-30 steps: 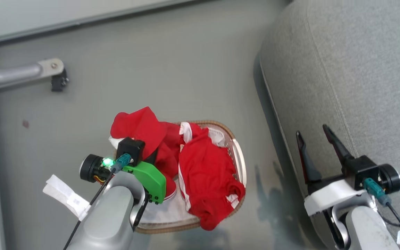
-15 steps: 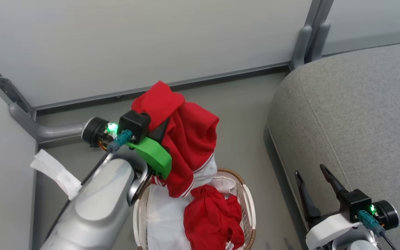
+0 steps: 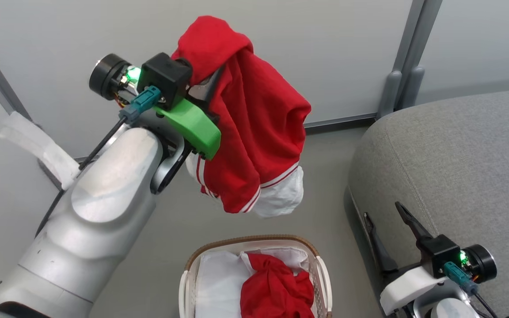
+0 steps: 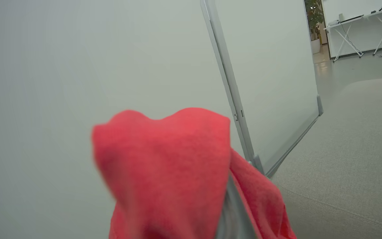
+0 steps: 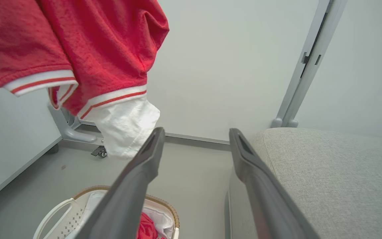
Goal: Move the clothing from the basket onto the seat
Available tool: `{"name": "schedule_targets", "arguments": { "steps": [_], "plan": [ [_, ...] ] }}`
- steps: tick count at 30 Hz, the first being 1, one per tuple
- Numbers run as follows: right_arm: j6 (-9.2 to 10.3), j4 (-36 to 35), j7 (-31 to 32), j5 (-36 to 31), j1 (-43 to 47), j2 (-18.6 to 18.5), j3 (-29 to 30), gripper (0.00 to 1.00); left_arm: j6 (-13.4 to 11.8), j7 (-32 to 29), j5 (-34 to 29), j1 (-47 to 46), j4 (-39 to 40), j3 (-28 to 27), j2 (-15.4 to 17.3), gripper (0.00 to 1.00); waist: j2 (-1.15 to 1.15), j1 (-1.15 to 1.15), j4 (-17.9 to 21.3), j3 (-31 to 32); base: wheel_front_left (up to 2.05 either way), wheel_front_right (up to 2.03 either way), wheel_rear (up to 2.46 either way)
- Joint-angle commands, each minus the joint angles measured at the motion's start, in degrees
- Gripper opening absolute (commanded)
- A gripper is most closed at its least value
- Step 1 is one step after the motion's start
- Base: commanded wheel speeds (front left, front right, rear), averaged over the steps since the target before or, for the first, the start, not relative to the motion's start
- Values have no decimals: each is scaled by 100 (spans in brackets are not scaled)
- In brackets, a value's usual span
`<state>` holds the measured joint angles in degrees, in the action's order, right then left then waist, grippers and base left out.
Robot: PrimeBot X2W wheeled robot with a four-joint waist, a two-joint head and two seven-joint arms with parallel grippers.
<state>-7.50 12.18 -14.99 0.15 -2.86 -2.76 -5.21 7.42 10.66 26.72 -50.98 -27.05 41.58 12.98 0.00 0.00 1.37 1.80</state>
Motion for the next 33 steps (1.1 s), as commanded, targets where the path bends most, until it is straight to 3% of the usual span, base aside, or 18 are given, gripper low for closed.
{"name": "schedule_targets", "arguments": {
  "steps": [1,9,17,22,33],
  "plan": [
    [2,17,-30,-75,-95,-23,-38,100,11,36,32,-172,40,39,-12,0,0,0,-21,-3,0,0,0],
    [2,347,-29,-218,-724,-24,-435,100,8,177,140,-607,137,147,-1,0,0,0,-102,-43,0,0,0],
    [3,1159,-29,-179,-1614,-23,-731,100,6,296,275,-651,264,310,-32,0,0,0,-195,-65,0,0,0],
    [3,1625,-29,262,-2053,-183,-1131,100,5,331,340,-672,396,477,-73,0,0,0,-244,-74,0,0,0],
    [3,1998,-29,1765,-2779,-862,-2807,100,4,391,488,-773,608,906,-77,0,0,0,-318,-100,0,0,0]
  ]
}}
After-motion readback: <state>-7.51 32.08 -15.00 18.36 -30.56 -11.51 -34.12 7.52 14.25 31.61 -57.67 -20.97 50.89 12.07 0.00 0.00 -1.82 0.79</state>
